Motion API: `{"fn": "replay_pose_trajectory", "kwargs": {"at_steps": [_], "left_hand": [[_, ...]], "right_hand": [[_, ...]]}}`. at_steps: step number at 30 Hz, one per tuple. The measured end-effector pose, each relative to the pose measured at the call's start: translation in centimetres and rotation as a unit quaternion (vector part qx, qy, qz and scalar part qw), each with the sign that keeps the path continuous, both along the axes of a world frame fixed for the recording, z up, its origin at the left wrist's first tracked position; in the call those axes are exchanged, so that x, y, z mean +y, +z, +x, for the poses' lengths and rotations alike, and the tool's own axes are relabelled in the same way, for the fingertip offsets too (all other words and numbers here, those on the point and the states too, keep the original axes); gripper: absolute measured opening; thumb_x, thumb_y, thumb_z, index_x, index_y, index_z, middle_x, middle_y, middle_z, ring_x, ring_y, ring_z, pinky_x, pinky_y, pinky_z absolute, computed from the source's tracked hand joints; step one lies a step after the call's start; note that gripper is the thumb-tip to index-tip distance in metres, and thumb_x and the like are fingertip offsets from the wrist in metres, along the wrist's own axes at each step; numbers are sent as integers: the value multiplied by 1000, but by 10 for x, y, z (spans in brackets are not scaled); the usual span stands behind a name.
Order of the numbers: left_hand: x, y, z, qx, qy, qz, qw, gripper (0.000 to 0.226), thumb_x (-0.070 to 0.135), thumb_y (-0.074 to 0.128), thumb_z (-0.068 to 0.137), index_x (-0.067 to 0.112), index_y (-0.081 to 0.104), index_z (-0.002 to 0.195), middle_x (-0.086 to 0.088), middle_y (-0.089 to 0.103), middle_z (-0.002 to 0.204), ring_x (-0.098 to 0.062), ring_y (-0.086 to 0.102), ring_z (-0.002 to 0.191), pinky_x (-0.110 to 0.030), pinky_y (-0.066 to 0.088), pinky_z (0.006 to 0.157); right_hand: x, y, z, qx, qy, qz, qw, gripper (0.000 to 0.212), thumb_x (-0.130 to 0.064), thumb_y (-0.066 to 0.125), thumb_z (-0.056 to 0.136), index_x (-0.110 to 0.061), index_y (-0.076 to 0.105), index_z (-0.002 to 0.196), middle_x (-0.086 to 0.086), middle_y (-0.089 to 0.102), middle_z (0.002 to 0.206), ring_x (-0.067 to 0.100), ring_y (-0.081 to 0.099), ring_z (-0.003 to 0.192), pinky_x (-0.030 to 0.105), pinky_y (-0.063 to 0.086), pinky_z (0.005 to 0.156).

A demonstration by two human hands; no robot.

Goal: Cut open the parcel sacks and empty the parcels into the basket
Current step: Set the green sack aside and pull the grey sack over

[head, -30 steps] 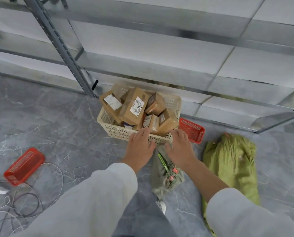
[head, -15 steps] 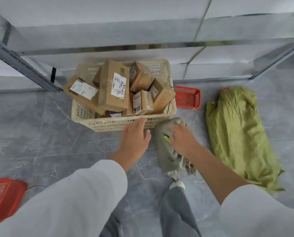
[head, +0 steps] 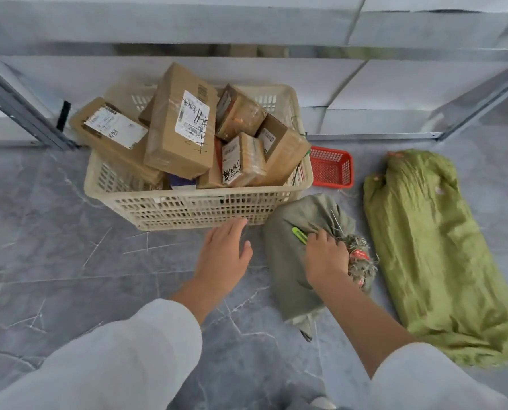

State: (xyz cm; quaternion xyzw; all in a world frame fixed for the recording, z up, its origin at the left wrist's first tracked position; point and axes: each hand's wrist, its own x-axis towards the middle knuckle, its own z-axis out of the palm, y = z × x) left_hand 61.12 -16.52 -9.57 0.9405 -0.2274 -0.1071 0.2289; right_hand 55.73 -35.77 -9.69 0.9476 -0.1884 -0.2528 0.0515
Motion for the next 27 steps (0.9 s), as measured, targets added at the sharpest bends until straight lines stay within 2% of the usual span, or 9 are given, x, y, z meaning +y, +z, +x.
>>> {"fn": "replay_pose_trajectory", "kwargs": {"at_steps": [6,8,11,13,16,18,22,25,27], "left_hand": [[12,-34,39,-81,-11,26,996,43,24,51,95,16,44,137,1,51,139,-15,46,129,-38,21,117],[17,-48,59,-117,-5,22,993,39,22,51,95,17,47,133,2,56,133,-15,50,124,-39,21,116],[32,-82,83,-147,17,27,989,39,23,48,97,16,46,135,1,55,134,-16,48,127,-39,21,116],[43,-104,98,-161,40,18,986,41,25,46,98,15,44,138,-2,52,139,-17,44,131,-39,21,117],[55,-135,105,-188,94,-26,977,42,22,48,97,11,45,138,-6,51,142,-22,42,133,-41,24,116],[62,-155,89,-190,104,-40,975,39,20,49,96,9,48,134,-7,54,137,-22,46,129,-41,26,113],[79,-165,71,-173,51,-2,984,41,26,47,97,16,43,136,-1,49,141,-18,42,131,-38,23,115],[89,-144,85,-170,130,-53,975,39,23,47,97,16,47,135,-1,58,129,-22,50,119,-37,31,106],[89,-145,83,-173,170,-69,968,39,24,47,97,15,48,135,-2,60,128,-22,53,118,-37,32,107]], "right_hand": [[-4,-25,3,-62,36,-10,997,42,-15,55,92,-14,39,131,7,48,135,25,47,127,36,41,97],[5,-27,14,-146,36,-2,989,34,-20,52,96,-14,40,127,4,55,125,24,56,116,36,46,85],[34,-37,43,-328,0,62,943,28,-23,45,99,-16,33,123,4,66,93,28,68,77,33,43,53],[52,-54,70,-382,-27,146,912,19,-24,39,101,-16,35,118,8,65,86,33,67,74,35,44,56],[71,-83,101,-337,-132,374,854,23,-26,33,103,-10,47,113,13,61,92,31,61,80,39,51,70],[84,-105,109,-303,-195,472,805,27,-22,34,102,-7,52,115,7,54,80,20,50,62,32,41,55],[110,-124,102,-212,-238,558,766,30,-11,35,101,-5,57,122,4,53,80,13,43,60,27,38,56],[118,-125,100,-227,-231,589,741,29,-10,32,103,-6,58,114,1,50,76,11,43,60,23,39,56],[120,-124,103,-260,-203,572,751,27,-12,31,103,-10,58,104,-1,49,72,10,42,57,20,37,52]]}}
